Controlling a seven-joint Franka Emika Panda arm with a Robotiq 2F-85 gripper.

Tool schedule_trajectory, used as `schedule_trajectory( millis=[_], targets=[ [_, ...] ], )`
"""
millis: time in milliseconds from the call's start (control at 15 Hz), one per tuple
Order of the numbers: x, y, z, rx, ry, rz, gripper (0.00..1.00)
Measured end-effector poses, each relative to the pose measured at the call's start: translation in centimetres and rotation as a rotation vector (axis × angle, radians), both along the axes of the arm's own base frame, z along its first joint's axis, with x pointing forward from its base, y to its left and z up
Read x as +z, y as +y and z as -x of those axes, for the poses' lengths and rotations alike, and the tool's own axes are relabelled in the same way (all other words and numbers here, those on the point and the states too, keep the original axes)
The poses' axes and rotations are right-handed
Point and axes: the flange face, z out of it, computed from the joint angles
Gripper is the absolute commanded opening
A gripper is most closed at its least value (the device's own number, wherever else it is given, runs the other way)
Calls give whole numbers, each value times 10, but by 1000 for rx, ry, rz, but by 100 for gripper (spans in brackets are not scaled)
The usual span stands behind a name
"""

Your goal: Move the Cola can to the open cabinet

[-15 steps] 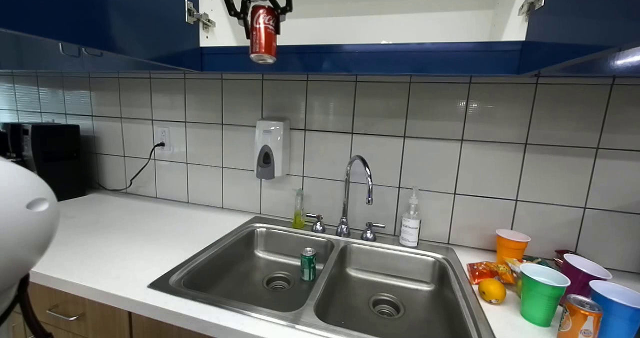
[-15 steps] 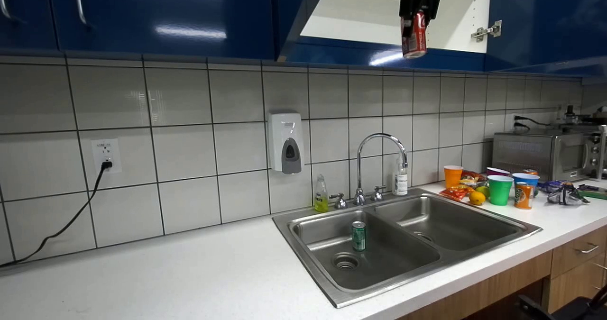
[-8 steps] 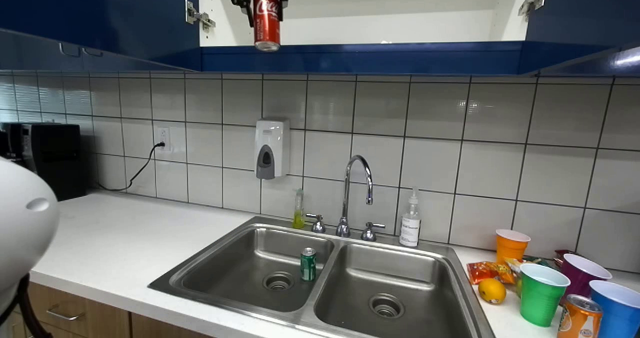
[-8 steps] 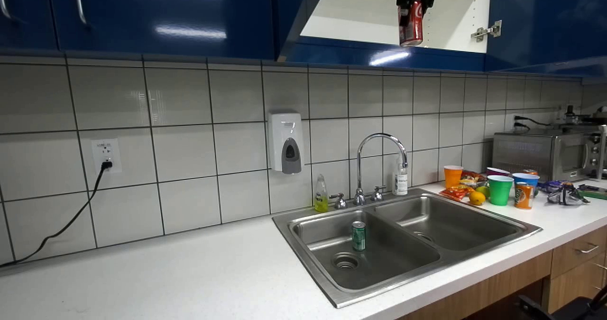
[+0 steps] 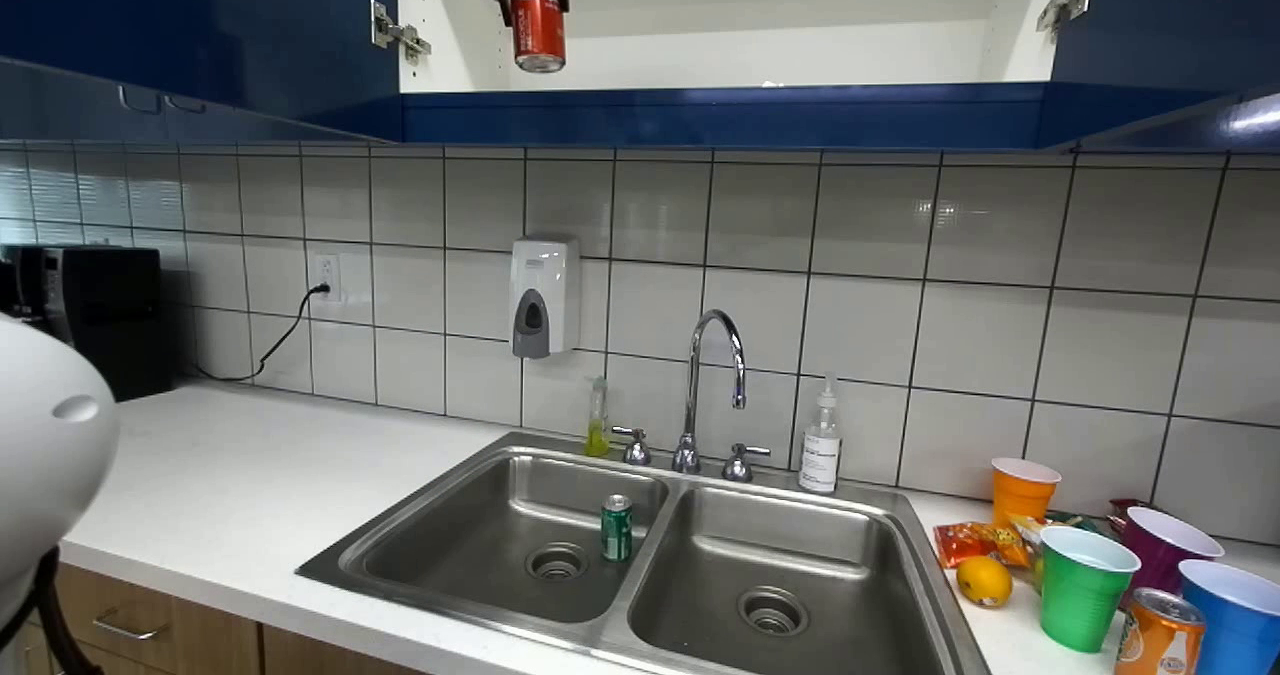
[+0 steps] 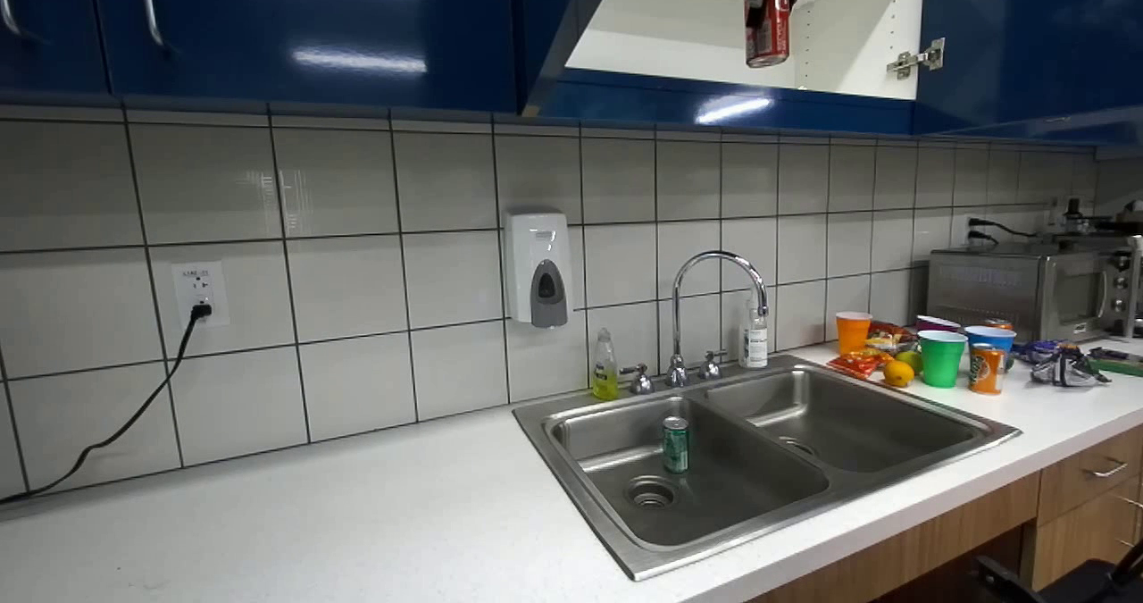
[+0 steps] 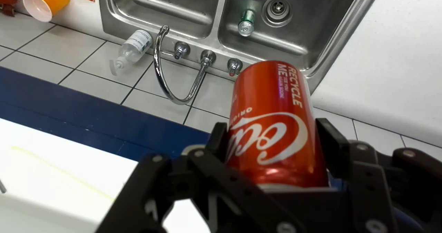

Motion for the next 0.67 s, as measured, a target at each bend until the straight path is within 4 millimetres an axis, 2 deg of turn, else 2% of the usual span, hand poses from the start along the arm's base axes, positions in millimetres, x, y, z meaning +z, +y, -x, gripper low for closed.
schedule_trajectory(
  millis=[667],
  targets=[
    [28,1,1,-1,-60,5,41]
  ],
)
